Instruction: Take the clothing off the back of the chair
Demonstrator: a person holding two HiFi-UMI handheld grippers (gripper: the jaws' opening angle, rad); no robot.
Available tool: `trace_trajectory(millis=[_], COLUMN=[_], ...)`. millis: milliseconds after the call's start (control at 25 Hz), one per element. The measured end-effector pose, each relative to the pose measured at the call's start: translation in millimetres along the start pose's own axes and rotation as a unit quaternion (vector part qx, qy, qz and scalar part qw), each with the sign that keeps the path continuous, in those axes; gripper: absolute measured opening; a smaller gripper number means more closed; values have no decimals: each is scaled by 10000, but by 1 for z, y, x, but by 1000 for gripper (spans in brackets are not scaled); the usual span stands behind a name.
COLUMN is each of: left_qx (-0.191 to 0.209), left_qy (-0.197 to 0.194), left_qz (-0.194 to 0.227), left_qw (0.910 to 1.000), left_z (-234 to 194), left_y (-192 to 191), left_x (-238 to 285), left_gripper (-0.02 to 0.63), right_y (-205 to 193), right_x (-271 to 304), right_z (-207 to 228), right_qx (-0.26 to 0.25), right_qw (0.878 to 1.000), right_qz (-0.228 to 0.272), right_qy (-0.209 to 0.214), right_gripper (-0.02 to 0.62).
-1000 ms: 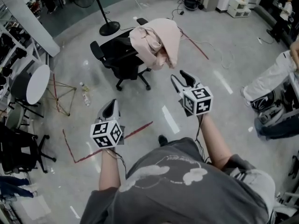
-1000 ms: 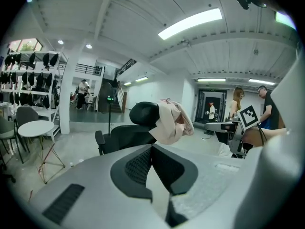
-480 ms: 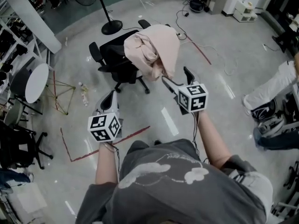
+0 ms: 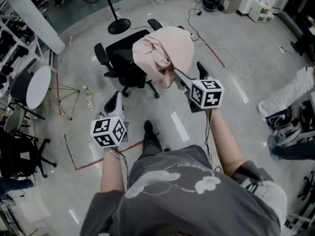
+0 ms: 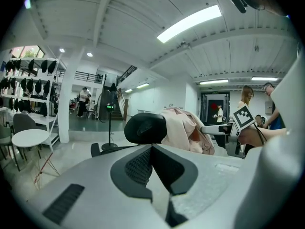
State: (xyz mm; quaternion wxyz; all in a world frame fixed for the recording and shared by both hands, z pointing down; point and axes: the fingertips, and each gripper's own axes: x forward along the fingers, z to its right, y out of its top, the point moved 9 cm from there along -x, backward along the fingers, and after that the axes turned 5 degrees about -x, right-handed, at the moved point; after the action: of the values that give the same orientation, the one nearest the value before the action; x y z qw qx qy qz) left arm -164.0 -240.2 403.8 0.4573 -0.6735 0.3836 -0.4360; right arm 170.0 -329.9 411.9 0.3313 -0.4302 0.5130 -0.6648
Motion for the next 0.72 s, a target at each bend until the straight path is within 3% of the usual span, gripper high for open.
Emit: trace_trajectory(millis=[160, 320, 400, 720], left_qx=[-12, -50, -74, -117], left_qy=[-63, -137, -175, -291], left_qz=[72, 84, 53, -36], left_qw=[10000, 9999, 9998, 9995], left_z=[-9, -19, -24, -42], left_y=[8, 15, 15, 19], left_x=[18, 36, 45, 73], left_gripper=[1, 0, 0, 0], right_y=[6, 10, 9, 14], right_x=[19, 40, 51, 85], right_z=[1, -12, -20, -42], right_qx=[-92, -345, -566, -1011], right_qw=[9997, 9950, 9920, 9906], right_qz=[-116, -326, -453, -519], right_qy=[180, 877, 1035, 756], right_gripper=[423, 423, 423, 422])
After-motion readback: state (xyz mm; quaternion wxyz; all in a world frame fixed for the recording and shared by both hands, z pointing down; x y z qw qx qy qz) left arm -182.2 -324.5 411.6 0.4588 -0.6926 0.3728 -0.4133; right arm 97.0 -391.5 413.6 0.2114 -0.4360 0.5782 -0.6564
